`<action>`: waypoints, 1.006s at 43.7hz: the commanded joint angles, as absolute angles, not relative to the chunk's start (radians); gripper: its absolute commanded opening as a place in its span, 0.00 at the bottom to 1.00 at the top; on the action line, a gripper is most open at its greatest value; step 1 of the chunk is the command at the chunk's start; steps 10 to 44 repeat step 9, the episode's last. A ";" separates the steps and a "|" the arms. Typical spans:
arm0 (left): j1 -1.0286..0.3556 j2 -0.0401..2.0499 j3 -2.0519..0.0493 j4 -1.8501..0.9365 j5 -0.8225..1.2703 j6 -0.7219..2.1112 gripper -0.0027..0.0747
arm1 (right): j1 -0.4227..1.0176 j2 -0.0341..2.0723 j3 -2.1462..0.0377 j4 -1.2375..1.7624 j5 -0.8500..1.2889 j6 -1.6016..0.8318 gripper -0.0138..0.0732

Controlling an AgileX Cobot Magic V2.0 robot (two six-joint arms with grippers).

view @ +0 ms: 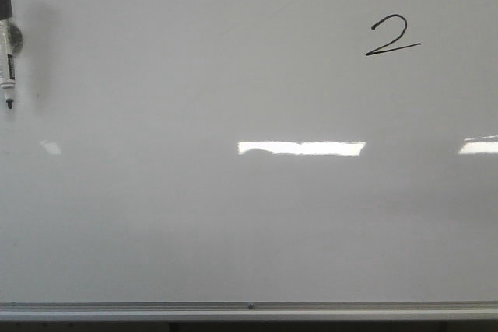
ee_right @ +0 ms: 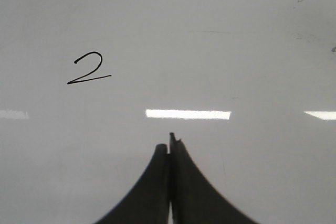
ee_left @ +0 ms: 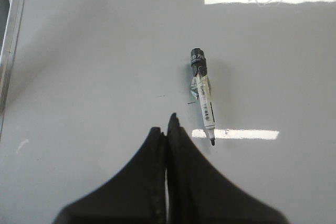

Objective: Write number 2 on whiteboard

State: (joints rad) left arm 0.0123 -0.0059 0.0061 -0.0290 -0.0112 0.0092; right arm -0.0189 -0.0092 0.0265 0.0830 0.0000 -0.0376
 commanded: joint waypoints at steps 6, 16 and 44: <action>0.006 -0.021 0.011 -0.028 -0.095 0.008 0.01 | -0.019 -0.031 0.012 0.073 -0.087 -0.036 0.08; 0.006 -0.021 0.011 -0.028 -0.095 0.008 0.01 | -0.019 -0.031 0.012 0.073 -0.086 -0.036 0.08; 0.006 -0.021 0.011 -0.028 -0.095 0.008 0.01 | -0.019 -0.031 0.012 0.073 -0.086 -0.036 0.08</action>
